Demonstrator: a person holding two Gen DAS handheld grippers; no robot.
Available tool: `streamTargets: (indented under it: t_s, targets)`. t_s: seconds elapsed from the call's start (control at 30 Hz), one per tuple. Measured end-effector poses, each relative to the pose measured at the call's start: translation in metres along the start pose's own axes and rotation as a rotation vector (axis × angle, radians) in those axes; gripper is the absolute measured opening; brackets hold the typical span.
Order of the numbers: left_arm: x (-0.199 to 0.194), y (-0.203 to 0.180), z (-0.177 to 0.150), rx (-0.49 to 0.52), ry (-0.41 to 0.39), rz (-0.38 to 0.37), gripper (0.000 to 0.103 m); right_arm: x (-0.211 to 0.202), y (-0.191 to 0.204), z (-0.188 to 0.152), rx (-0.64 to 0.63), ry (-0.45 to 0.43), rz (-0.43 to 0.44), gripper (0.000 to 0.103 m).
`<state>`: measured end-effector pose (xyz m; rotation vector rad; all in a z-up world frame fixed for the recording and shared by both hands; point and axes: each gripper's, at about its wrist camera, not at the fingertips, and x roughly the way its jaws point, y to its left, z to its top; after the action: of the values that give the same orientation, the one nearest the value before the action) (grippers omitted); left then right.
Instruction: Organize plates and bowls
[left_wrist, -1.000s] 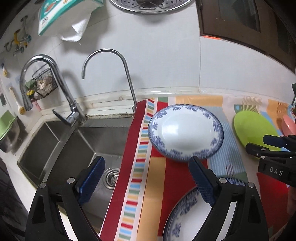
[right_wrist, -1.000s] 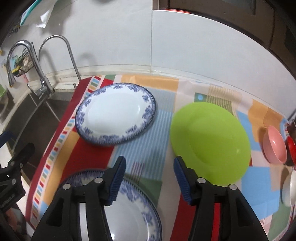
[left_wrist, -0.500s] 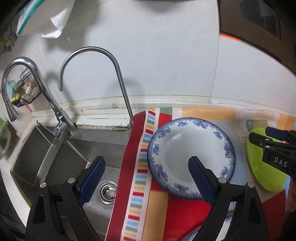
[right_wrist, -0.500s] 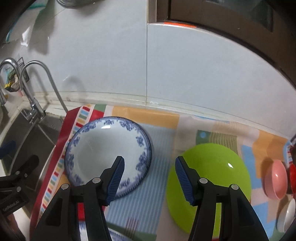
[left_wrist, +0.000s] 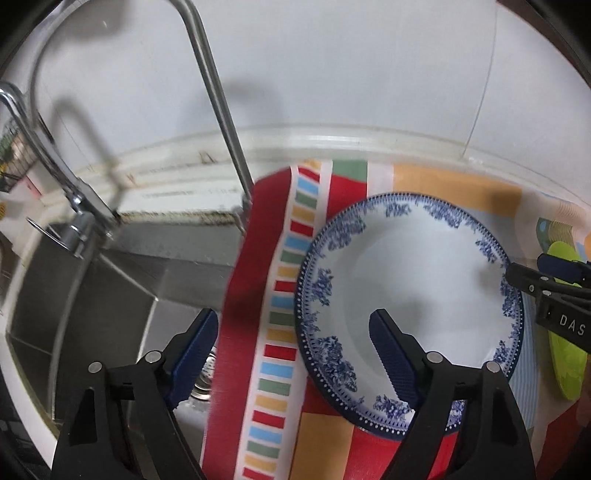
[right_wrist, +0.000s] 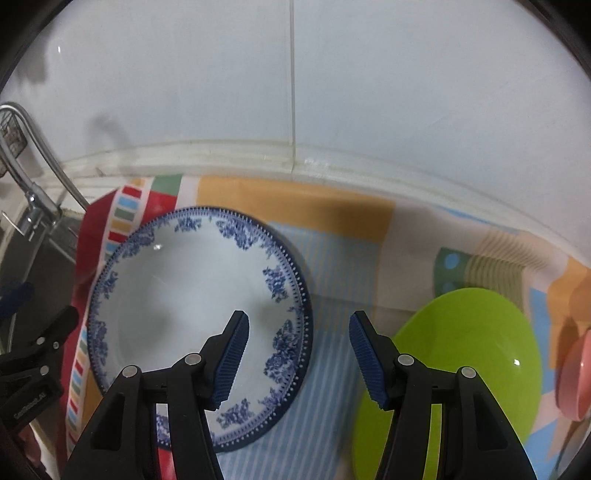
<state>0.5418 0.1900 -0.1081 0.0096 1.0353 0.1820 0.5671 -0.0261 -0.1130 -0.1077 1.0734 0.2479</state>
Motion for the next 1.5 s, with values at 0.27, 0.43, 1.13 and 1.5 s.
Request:
streamTargets:
  t_s: [0.27, 0.43, 1.13, 1.5]
  targets:
    - [0.024, -0.003, 0.003, 0.004, 0.043, -0.006, 0.078, 0.030, -0.004, -0.001, 0.016, 0.072, 0.007, 0.052]
    - [0.031, -0.003, 0.006, -0.003, 0.060, -0.024, 0.073, 0.038, -0.002, -0.003, 0.018, 0.089, 0.020, 0.052]
    - [0.047, -0.003, 0.011, -0.049, 0.098, -0.097, 0.037, 0.045, 0.003, 0.008, 0.028, 0.087, 0.050, 0.037]
    - [0.029, -0.002, 0.010, -0.062, 0.066, -0.082, 0.036, 0.032, 0.000, 0.000, 0.039, 0.068, 0.057, 0.036]
